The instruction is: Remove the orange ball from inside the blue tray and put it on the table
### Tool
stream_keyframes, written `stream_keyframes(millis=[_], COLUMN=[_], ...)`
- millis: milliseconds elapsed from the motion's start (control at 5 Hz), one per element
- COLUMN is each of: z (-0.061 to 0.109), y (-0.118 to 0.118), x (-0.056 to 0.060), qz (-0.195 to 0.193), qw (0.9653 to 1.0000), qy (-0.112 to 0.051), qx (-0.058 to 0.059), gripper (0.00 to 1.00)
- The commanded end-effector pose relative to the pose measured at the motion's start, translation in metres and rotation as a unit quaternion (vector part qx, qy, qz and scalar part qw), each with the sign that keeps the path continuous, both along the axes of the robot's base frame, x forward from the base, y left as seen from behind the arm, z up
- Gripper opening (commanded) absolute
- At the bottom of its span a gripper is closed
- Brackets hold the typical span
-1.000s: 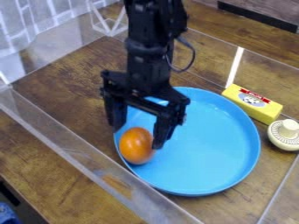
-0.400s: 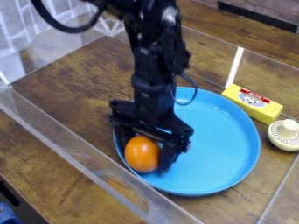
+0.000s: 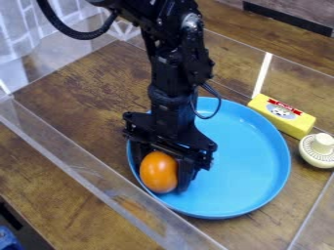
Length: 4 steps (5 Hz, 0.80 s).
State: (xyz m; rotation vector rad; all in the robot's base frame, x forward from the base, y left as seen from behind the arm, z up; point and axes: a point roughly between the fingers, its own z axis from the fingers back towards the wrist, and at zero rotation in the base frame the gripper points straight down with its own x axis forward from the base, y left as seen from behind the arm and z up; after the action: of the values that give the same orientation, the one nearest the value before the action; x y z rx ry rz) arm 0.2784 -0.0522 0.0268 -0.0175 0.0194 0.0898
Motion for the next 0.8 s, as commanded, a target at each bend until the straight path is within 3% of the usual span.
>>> stream_keyframes(millis=[0, 200, 400, 600], z=[0.0158, 0.0192, 0.0213, 0.0185], y=[-0.0059, -0.0059, -0.0053, -0.0053], x=[0.01, 0.0108, 0.0115, 0.0123], qz=[-0.007, -0.005, -0.004, -0.004], qw=[0.9997, 0.9997, 0.9998, 0.9998], qy=[-0.023, -0.022, -0.019, -0.017], qx=[0.001, 0.005, 0.007, 0.006], gripper=[0.0, 0.0, 1.0, 1.0])
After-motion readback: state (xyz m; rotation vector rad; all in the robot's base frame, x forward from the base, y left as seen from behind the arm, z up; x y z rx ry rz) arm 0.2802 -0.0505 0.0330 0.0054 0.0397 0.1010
